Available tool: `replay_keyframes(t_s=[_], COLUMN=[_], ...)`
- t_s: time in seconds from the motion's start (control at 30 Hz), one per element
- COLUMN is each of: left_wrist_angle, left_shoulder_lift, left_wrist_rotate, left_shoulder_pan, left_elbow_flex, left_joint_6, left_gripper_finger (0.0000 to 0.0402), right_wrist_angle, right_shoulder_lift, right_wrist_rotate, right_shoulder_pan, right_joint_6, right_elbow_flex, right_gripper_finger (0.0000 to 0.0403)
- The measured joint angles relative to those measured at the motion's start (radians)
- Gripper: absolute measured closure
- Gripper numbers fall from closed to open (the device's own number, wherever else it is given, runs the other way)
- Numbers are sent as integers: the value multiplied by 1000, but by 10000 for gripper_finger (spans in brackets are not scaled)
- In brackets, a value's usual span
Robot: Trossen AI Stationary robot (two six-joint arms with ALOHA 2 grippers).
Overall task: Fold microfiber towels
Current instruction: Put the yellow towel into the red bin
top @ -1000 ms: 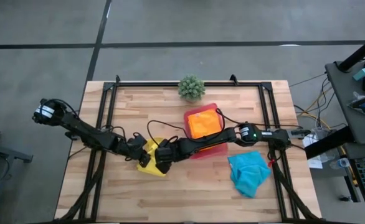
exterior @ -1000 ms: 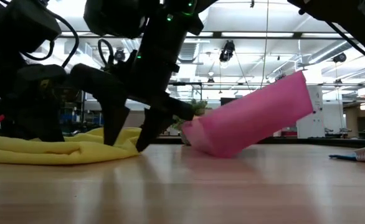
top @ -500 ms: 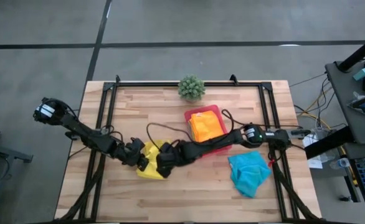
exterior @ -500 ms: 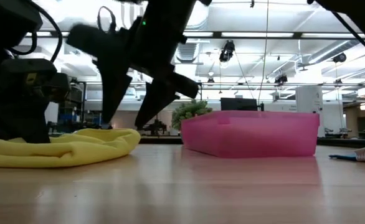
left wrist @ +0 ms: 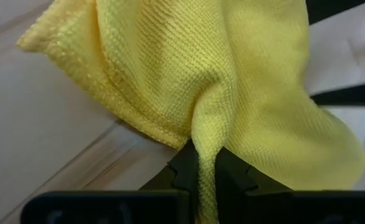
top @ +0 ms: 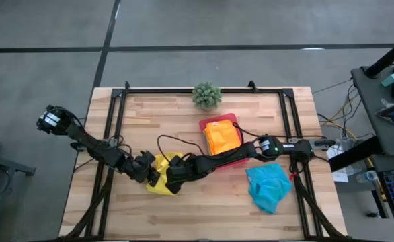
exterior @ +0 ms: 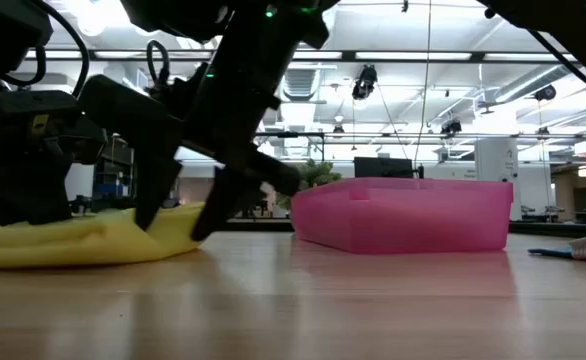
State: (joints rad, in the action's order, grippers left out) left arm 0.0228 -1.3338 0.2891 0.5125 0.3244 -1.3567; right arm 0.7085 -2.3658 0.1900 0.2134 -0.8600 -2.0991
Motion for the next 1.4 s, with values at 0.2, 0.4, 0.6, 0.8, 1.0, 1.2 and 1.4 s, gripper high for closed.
replay_keyframes(t_s=[0.2, 0.4, 0.6, 0.8, 1.0, 1.2, 1.4], left_wrist_angle=[-16, -20, -19, -27, -43, -60, -152], left_shoulder_lift=[0, 0, -13, -3, 37, 86, 95], left_wrist_rotate=[11, 39, 42, 76, 161, 248, 275], left_shoulder_pan=[0, 1, 2, 3, -2, -29, -47], left_elbow_flex=[2, 2, 2, 8, 27, 65, 101], left_joint_6=[2, 9, 11, 65, 158, 266, 390], left_gripper_finger=[385, 385, 385, 385, 385, 385, 385], right_wrist_angle=[-43, -41, -45, 4, 112, 161, 236], right_shoulder_lift=[0, -3, -19, -4, 82, 133, 152], right_wrist_rotate=[-7, 21, 21, 56, 176, 206, 269], right_shoulder_pan=[-15, -20, -20, -17, 1, 12, 16], right_joint_6=[30, 56, 79, 137, 197, 238, 251], right_elbow_flex=[0, 0, 2, -2, -4, 0, 0], right_gripper_finger=[187, 280, 385, 393, 394, 394, 394])
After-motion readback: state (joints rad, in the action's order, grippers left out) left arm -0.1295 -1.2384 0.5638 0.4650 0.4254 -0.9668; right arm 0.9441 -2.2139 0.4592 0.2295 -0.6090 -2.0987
